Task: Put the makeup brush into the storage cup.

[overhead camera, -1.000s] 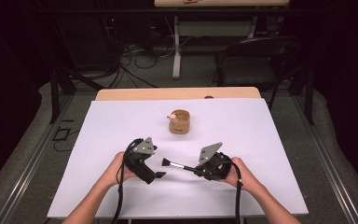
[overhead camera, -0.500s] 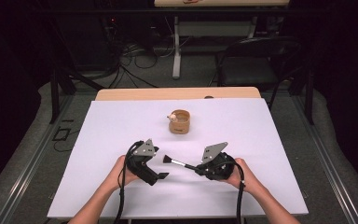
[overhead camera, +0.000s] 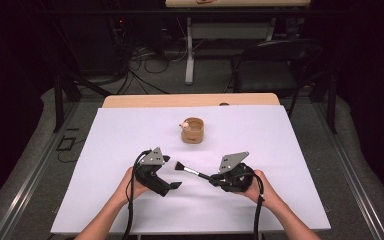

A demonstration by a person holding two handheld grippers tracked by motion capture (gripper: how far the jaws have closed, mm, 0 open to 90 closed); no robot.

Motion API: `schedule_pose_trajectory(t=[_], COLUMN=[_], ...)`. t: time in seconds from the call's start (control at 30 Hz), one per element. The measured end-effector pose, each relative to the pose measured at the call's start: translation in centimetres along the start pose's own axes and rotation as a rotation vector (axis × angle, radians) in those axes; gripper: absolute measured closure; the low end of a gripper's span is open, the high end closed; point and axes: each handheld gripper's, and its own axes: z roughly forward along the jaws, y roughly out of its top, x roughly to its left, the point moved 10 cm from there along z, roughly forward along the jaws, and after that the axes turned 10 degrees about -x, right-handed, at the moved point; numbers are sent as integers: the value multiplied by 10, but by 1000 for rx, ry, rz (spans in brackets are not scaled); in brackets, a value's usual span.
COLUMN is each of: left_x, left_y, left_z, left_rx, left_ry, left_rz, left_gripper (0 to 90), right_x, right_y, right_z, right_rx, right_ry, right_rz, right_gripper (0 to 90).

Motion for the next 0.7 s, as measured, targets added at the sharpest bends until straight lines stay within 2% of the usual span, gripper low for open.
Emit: schedule_pose_trajectory(t=[0.23, 0.47, 0.7], left_x=[1, 1, 0], left_y=[3, 4, 5], left_z=[1, 2, 4], left_rx=[-36, -50, -58], left_ry=[11, 16, 15], left_rz=[8, 2, -9], left_gripper=[0, 0, 0], right_x=[-4, -1, -1], right_y=[5, 13, 19], right_z=[-3, -3, -2], right_rx=[-39, -84, -134], right_ry=[-36, -36, -48], right_rz=[27, 37, 69], right_gripper=[795, 794, 795])
